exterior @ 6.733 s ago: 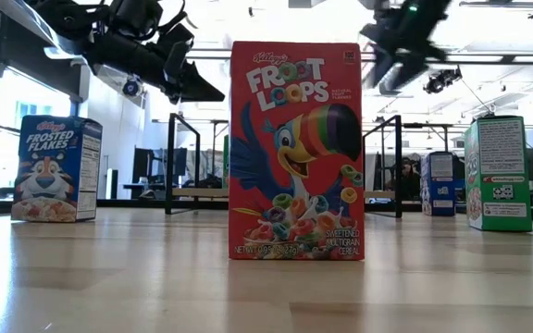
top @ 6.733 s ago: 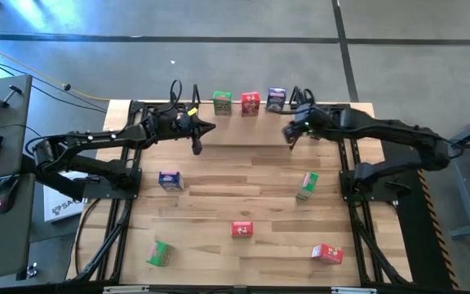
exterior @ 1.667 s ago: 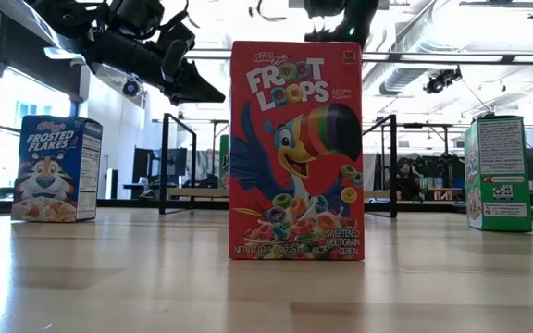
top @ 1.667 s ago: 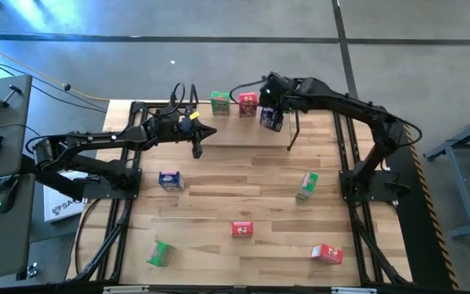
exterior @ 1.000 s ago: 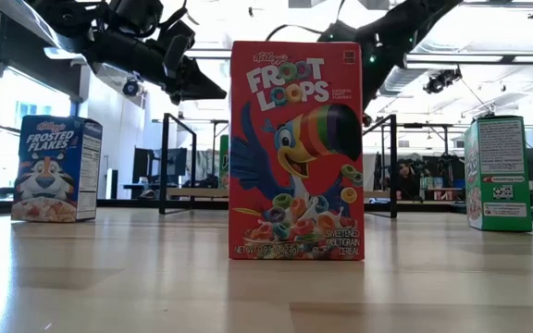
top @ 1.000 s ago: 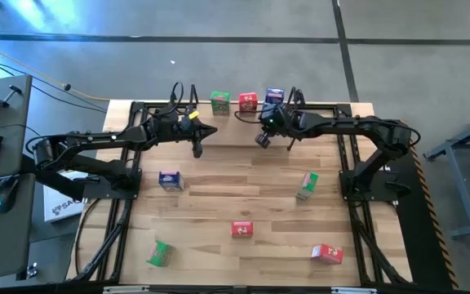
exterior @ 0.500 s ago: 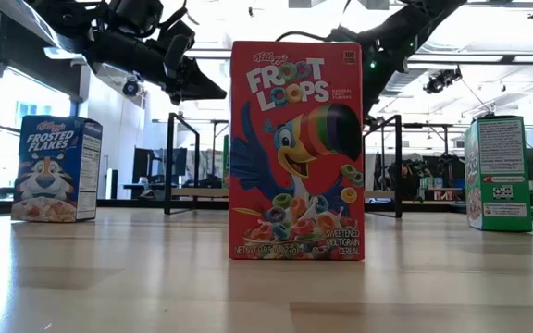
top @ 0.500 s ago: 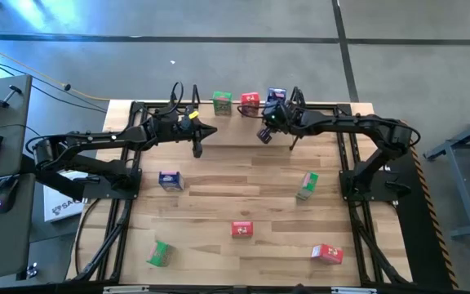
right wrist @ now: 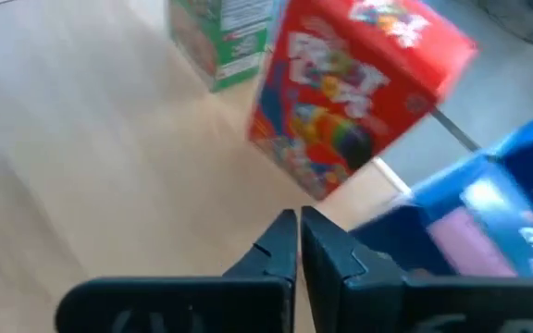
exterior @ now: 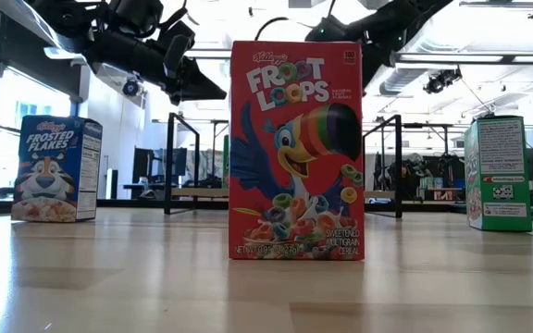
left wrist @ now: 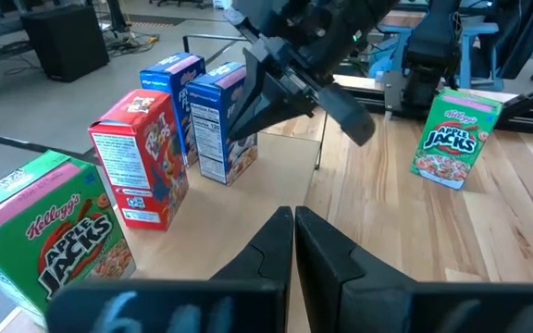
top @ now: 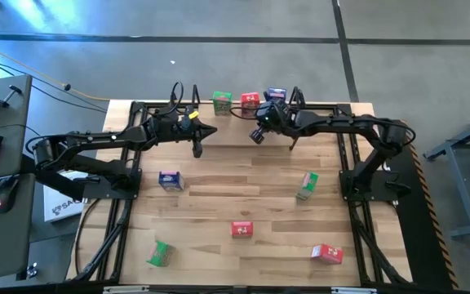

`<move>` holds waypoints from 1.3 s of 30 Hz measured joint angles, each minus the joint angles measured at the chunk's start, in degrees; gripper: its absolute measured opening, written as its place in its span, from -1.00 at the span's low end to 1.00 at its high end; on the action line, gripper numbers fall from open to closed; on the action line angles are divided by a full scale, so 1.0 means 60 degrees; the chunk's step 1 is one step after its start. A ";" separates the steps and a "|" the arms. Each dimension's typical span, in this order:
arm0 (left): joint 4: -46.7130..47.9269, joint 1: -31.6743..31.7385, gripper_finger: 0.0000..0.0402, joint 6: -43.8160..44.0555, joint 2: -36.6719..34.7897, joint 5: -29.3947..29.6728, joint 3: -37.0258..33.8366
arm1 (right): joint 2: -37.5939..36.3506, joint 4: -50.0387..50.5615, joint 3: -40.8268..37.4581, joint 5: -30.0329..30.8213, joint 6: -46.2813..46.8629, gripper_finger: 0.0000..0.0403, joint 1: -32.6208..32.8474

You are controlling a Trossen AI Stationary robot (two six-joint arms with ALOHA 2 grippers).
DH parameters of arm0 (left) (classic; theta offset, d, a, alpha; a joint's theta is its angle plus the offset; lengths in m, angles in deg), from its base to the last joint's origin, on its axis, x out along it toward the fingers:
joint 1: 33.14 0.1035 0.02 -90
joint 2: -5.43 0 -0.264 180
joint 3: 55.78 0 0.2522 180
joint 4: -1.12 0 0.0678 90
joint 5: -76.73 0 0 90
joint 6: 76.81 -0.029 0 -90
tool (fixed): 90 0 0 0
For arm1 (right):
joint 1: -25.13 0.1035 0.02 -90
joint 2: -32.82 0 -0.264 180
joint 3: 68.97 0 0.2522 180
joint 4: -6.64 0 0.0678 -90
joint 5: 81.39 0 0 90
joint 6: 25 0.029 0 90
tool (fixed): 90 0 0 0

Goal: Stack cereal on shelf
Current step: Put the top blue cereal box on the shelf aligned with the other blue cereal box

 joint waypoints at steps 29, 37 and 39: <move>0.0232 0.0003 -0.96 0.0049 0.0000 0.0015 0.0000 | -0.0370 0.2051 0.0051 -0.0076 0.0045 -0.99 -0.0554; 0.0265 -0.0012 -0.96 0.0051 0.0000 0.0015 0.0000 | -0.0348 0.1945 0.0051 0.0382 0.0216 -0.99 -0.0816; 0.0267 -0.0019 -0.96 0.0049 0.0000 0.0015 0.0000 | -0.0348 0.1966 0.0051 0.0417 0.0207 -0.99 -0.0872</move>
